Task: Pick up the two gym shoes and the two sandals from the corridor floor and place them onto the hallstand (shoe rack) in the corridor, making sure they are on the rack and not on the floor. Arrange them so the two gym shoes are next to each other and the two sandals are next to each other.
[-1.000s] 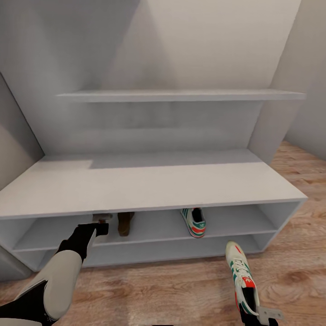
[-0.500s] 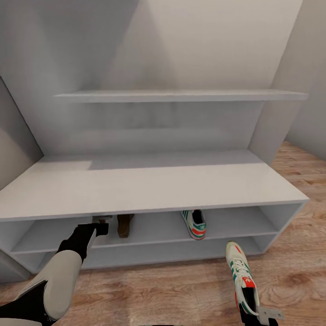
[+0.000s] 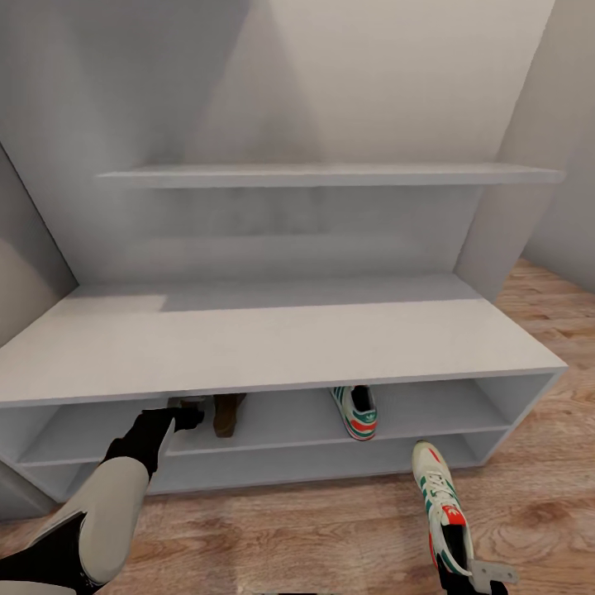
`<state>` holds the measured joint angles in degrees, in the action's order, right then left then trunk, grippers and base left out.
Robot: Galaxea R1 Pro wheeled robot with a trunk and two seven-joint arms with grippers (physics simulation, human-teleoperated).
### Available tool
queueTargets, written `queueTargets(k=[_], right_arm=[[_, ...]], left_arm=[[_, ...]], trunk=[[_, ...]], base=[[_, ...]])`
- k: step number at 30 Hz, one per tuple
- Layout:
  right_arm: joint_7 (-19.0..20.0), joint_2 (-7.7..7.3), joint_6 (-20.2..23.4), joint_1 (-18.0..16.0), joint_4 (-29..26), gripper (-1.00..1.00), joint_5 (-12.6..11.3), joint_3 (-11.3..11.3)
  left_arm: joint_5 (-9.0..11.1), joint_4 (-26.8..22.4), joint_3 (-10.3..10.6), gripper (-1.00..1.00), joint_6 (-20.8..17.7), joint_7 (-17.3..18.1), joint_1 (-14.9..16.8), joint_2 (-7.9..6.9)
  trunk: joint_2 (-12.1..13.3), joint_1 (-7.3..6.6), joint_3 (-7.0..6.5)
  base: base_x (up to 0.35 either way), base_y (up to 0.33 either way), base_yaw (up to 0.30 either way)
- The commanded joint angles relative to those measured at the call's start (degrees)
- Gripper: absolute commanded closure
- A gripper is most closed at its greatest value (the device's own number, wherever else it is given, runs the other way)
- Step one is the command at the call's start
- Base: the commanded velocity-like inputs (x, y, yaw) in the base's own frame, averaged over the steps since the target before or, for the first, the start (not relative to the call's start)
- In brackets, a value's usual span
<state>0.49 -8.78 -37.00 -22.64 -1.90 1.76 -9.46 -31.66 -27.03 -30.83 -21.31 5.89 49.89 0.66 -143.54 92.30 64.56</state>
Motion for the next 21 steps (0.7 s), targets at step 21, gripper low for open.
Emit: queueTargets(k=[21], right_arm=[[0.1, 0.0, -0.2, 0.0, 0.1, 1.0, 0.2, -0.3]], left_arm=[[-0.6, -0.1, -0.4, -1.0, -0.1, 0.7, -0.3, 0.04]], trunk=[[0.0, -0.01, 0.05]], base=[[-0.178, 0.0, 0.0]])
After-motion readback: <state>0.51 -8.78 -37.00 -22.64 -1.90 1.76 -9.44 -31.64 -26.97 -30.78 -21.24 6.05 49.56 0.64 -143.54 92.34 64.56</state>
